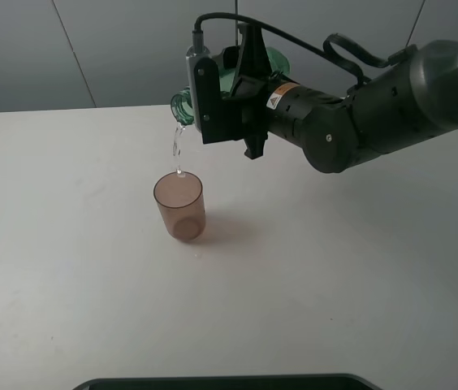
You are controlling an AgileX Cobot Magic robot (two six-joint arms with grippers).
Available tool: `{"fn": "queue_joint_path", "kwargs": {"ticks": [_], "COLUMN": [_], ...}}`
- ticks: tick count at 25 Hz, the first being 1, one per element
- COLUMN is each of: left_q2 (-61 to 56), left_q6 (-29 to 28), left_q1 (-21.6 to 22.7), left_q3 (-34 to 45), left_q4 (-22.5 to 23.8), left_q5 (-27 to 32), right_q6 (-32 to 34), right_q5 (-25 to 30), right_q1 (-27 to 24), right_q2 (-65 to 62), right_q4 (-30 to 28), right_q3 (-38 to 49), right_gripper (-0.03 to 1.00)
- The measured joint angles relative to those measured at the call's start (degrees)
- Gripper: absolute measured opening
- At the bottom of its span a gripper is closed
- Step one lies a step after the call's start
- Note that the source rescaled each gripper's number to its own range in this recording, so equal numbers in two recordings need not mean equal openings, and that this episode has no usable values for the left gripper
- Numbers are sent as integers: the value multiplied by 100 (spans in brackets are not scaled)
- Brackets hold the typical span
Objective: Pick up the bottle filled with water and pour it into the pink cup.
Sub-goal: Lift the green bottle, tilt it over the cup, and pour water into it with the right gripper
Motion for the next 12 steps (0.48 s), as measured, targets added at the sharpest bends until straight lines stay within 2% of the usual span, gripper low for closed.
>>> {"fn": "queue_joint_path", "kwargs": {"ticks": [12], "left_q2": [0], "left_q6": [0], "left_q1": [0], "left_q3": [0], "left_q4": [0], "left_q5": [0], "right_q6": [-222], "right_q5": [0], "right_q1": [0], "right_q2": [0], "right_q4": [9], "right_q3": [0], "right_gripper": [0]}}
